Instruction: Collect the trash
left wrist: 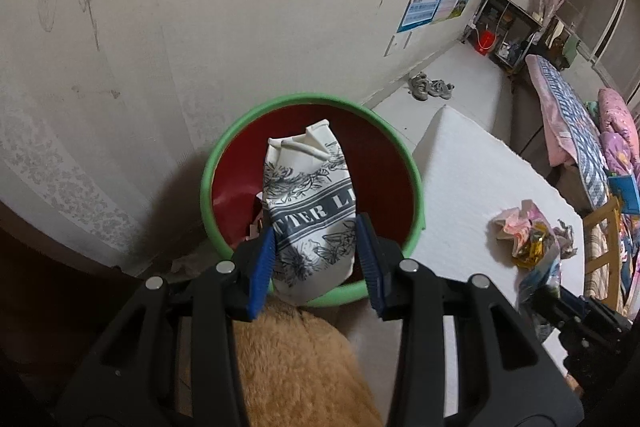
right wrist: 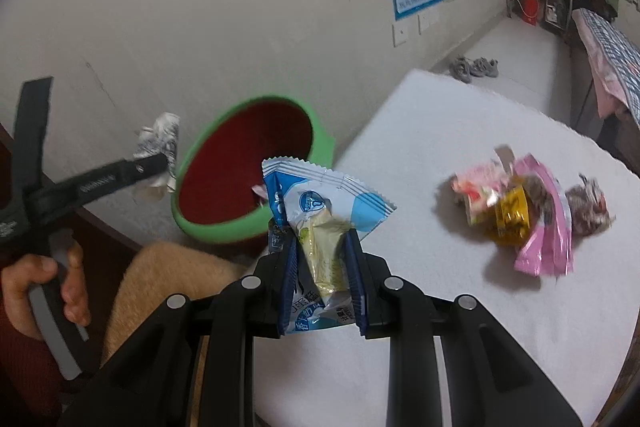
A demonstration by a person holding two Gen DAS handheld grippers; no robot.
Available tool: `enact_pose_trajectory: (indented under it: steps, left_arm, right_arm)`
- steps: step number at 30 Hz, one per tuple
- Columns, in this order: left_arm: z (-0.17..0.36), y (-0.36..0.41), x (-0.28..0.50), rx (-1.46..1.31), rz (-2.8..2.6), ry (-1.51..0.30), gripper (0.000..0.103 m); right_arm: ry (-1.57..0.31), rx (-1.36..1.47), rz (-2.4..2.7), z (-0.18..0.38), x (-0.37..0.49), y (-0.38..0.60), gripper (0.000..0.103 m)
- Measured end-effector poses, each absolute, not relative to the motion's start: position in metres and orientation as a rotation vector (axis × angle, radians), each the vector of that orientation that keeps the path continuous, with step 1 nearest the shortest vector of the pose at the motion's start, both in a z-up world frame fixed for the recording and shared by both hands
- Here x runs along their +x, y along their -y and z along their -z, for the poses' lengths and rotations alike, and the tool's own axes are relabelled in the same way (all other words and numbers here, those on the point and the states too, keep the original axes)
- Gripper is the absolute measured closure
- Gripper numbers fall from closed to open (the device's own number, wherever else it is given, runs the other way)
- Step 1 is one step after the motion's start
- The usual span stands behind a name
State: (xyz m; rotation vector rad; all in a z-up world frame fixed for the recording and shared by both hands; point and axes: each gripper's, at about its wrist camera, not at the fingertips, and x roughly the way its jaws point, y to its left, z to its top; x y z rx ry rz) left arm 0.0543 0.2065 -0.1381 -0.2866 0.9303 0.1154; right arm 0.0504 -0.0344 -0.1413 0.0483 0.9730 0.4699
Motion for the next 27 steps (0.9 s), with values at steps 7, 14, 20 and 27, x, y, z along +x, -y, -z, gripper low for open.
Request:
enact_pose_trajectory:
  steps: [7,14,20,27]
  left_arm:
    - [0.14,-0.215,0.067,-0.288,-0.12,-0.934,0.065]
    - [0.148,-0.219,0.08,-0.287,-0.126,-0.975,0.065]
    - [0.154,-0.215,0.084,-0.27,-0.122,-0.984,0.065]
    - [0.155,-0.218,0.091,-0.268,-0.124,-0.985,0.065]
  right_arm:
    - [-0.963,0.081,-0.483,0.132,0.068,0.027,0.08]
    - [-0.944,0.083,-0.504,0.12,0.076,0.014,0.08]
    - [-0.956,0.097,-0.48,0.123,0.072,0.022,0.08]
    - [-0.958,0.094,-0.476,0.122,0.075,0.021,0.08]
